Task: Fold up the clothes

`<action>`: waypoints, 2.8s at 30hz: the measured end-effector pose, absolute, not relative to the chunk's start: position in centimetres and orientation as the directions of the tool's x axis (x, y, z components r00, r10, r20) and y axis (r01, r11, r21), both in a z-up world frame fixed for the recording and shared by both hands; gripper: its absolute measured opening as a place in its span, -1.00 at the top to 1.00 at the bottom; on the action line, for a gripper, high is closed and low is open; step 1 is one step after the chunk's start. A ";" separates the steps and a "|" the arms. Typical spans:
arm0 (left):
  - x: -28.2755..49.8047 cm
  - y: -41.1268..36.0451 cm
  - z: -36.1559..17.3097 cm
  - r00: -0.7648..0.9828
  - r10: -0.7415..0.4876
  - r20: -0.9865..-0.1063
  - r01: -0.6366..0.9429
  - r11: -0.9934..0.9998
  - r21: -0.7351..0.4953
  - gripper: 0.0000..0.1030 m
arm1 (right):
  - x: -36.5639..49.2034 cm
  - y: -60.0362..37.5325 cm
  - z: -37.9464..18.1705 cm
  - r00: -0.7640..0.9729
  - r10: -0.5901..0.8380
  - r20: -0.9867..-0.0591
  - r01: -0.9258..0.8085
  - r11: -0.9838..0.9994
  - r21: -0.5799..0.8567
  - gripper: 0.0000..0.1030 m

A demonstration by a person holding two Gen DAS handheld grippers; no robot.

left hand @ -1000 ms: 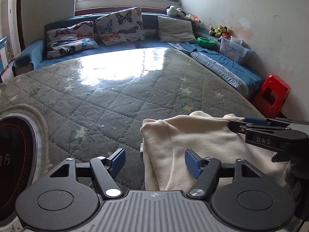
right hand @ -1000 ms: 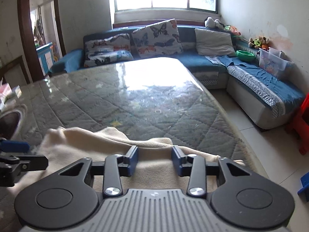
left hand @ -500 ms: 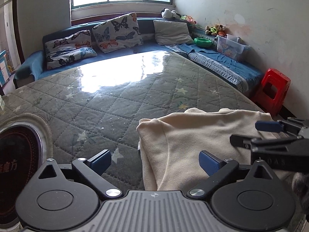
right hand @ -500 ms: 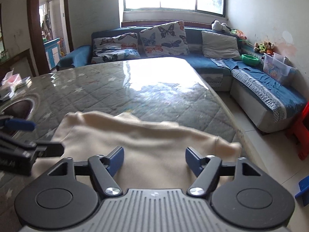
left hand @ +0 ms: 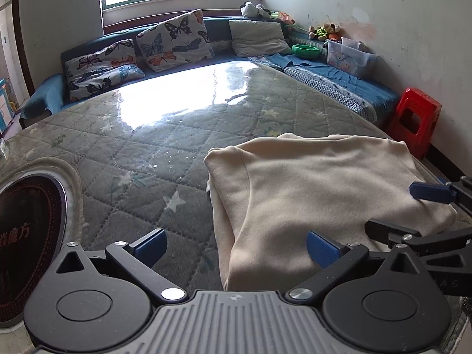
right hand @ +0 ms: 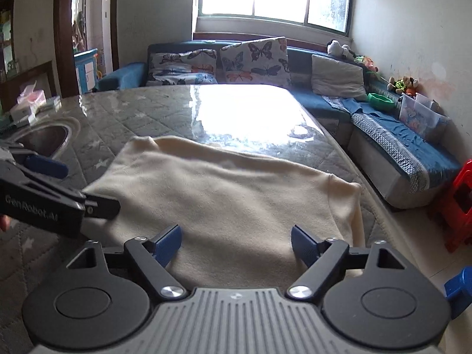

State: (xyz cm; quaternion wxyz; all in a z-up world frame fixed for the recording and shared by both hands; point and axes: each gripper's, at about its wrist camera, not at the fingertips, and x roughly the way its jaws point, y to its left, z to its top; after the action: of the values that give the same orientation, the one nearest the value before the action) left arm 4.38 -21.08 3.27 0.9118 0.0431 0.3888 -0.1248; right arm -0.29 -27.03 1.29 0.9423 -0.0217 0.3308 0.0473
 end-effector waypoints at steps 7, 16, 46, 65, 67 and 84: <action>3.5 -20.9 3.0 0.660 -0.191 -0.727 0.262 0.965 -0.017 -1.00 | -1.2 -27.0 0.7 0.771 0.025 -0.637 -0.071 0.996 -0.046 -0.73; 2.6 -20.8 2.6 0.648 -0.182 -0.740 0.264 0.965 -0.006 -1.00 | -1.8 -27.9 0.8 0.769 0.005 -0.639 -0.013 1.000 -0.009 -0.91; 0.0 -20.4 2.8 0.650 -0.175 -0.740 0.251 0.968 -0.008 -1.00 | -4.5 -27.2 1.1 0.783 -0.028 -0.621 0.024 1.000 -0.015 -1.00; -1.1 -20.2 3.2 0.662 -0.175 -0.729 0.256 0.967 0.000 -1.00 | -5.0 -26.8 1.2 0.787 -0.033 -0.616 0.023 0.999 -0.025 -1.00; -1.2 -20.2 3.2 0.663 -0.175 -0.728 0.258 0.966 0.002 -1.00 | -5.1 -26.8 1.2 0.788 -0.033 -0.615 0.023 0.999 -0.023 -1.00; -2.1 -20.3 3.1 0.664 -0.173 -0.727 0.263 0.965 0.010 -1.00 | -5.5 -26.3 1.1 0.786 -0.030 -0.617 0.022 1.000 -0.020 -1.00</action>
State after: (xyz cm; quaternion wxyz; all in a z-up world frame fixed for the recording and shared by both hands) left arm -2.07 -20.34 3.07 0.9105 0.0572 0.3918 -0.1196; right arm -5.53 -26.33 1.06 0.9450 -0.0060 0.3266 -0.0139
